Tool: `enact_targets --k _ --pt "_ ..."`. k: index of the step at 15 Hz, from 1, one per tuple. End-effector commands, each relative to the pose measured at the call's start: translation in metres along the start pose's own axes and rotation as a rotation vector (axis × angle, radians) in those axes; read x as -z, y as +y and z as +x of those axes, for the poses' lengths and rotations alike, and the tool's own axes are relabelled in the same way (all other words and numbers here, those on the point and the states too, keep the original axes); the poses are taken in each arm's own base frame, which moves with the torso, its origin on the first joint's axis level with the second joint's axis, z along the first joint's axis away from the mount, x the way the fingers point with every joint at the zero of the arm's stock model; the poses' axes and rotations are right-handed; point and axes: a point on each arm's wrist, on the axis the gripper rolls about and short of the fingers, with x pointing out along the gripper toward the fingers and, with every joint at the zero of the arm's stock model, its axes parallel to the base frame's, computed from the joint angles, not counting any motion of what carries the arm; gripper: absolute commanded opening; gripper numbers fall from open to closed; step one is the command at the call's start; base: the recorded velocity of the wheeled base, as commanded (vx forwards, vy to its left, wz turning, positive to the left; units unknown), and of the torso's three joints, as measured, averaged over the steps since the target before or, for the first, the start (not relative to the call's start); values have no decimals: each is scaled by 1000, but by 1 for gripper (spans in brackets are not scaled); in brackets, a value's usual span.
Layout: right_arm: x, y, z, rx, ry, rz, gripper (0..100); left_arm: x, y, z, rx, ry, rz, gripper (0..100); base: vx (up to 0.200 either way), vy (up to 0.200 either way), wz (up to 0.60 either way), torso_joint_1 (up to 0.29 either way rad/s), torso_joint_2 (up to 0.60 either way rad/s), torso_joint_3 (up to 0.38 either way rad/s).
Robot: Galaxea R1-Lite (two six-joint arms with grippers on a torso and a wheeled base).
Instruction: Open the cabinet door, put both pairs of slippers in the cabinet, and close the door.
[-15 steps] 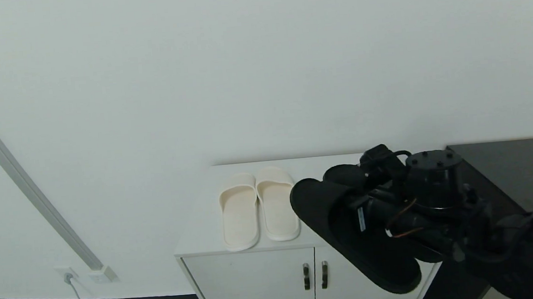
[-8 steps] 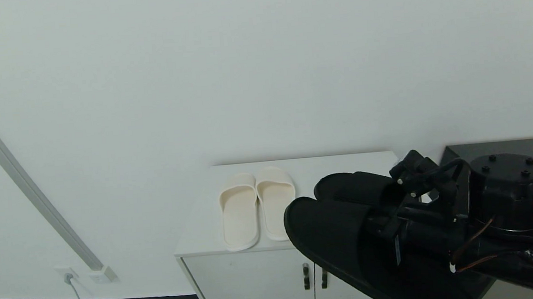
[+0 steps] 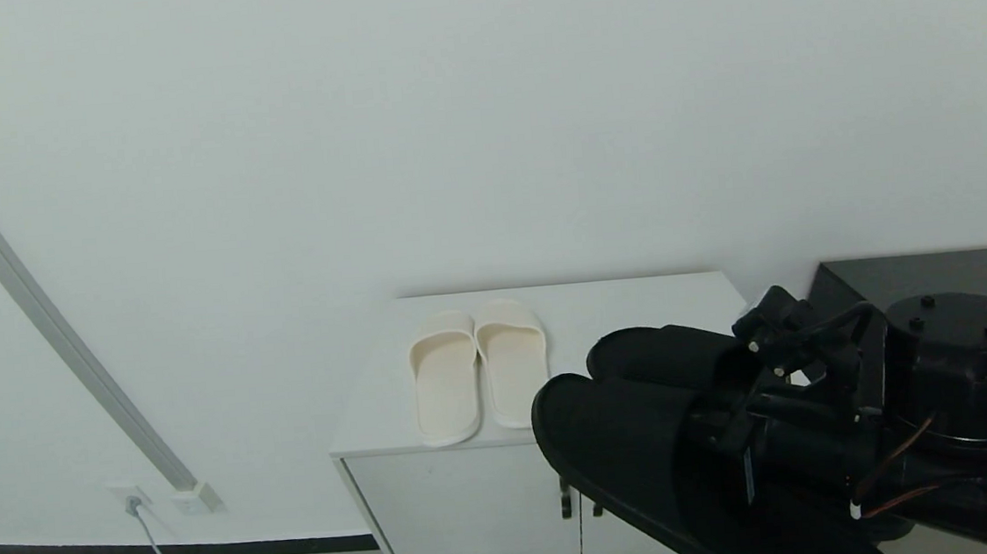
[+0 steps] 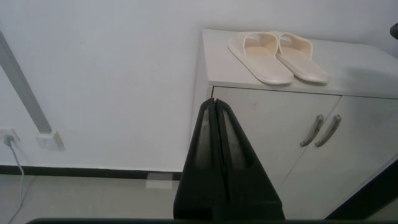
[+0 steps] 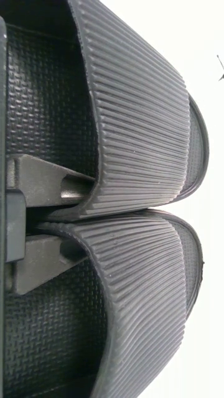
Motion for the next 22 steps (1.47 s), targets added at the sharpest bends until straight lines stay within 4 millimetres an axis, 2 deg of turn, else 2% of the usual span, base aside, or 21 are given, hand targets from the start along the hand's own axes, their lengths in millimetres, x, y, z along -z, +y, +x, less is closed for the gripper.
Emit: enact_targets --k 1,3,17,22 --pt "-1 0 0 0 -2 -1 0 0 0 0 0 0 0 0 -200 0 0 -12 2 7" --pt "1 0 1 0 5 -2 0 0 0 0 0 0 -1 0 -200 0 0 -5 -2 7" --pt "8 4 -2 -17 28 -7 0 0 0 0 0 1 0 0 0 0 0 2 4 0" --pt "10 6 -2 -24 34 -8 0 0 0 0 0 0 -1 0 0 0 0 -134 295 161"
